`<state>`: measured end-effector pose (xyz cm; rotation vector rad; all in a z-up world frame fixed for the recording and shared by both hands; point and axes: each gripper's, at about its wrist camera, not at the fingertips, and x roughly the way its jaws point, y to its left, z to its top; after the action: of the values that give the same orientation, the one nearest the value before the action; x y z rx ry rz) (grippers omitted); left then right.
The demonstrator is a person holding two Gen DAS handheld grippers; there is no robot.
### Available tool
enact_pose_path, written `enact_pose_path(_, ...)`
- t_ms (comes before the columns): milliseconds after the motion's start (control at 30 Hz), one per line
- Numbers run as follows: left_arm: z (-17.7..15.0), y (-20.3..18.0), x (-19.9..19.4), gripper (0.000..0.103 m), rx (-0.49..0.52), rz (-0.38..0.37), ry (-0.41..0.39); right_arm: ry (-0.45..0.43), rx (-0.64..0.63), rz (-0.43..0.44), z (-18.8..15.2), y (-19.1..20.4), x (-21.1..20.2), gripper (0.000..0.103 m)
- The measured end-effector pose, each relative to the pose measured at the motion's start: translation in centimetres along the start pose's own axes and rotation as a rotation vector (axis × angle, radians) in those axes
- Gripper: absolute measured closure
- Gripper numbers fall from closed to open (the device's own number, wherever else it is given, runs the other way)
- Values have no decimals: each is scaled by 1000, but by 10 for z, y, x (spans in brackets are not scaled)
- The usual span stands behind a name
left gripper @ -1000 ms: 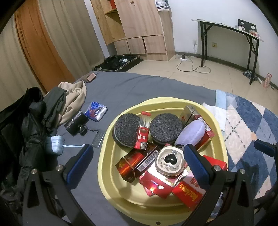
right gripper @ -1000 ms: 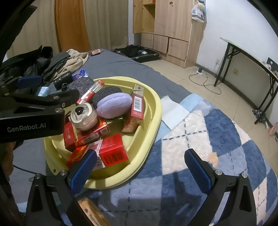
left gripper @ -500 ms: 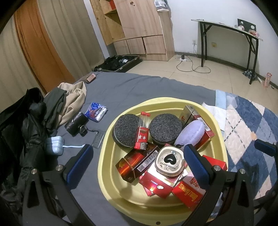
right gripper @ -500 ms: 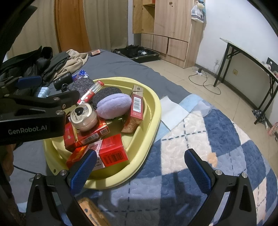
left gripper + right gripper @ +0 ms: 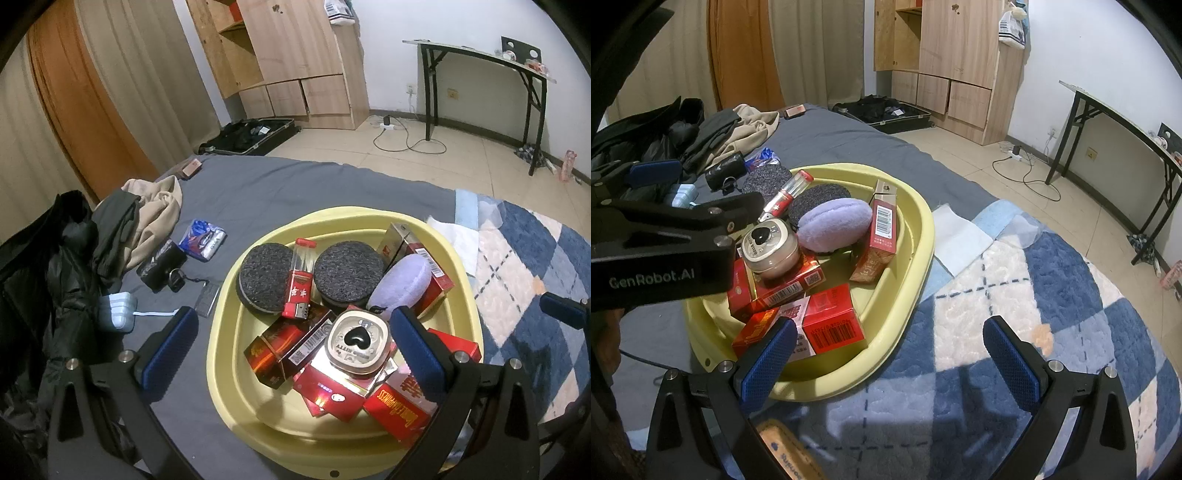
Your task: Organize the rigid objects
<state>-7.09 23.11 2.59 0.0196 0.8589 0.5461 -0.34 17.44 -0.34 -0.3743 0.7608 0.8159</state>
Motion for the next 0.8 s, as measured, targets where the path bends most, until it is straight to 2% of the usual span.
enact_pose_path(800, 5, 3, -6, 0, -3, -16, -28, -1, -1, -3, 1, 0, 0, 0)
